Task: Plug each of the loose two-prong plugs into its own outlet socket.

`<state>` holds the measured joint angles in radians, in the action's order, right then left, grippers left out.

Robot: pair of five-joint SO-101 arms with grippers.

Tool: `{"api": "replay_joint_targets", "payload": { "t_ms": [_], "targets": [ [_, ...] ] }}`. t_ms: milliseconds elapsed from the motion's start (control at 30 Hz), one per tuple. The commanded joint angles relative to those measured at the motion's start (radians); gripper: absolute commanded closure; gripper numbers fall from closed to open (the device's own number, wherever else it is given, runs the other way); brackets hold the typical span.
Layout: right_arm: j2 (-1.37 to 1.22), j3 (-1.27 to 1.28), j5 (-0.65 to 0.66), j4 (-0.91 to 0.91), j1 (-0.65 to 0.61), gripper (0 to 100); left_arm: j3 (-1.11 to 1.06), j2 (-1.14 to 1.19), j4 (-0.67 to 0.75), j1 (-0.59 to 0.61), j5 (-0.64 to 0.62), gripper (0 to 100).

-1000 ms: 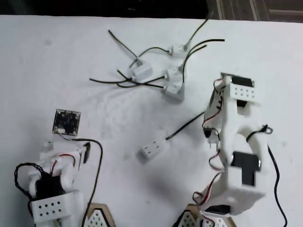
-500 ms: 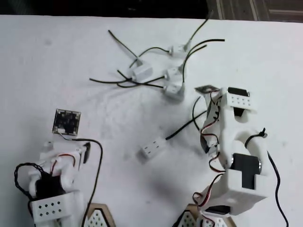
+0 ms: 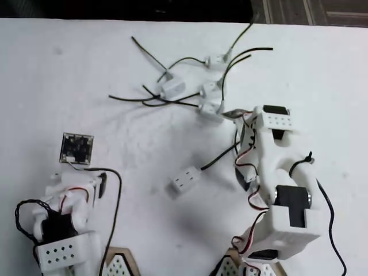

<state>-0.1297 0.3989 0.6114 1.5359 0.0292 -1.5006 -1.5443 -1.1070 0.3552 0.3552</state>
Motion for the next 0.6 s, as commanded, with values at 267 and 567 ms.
{"api": "replay_joint_targets", "payload": {
  "t_ms": [267,567],
  "targets": [
    [-0.027,-0.071,0.025,0.005,0.038,87.5,0.005,-0.010,0.017,0.010,0.011,74],
    [-0.151,-0.092,0.109,-0.030,0.108,92.3,0.003,-0.010,0.017,0.010,0.011,74]
  ]
}}
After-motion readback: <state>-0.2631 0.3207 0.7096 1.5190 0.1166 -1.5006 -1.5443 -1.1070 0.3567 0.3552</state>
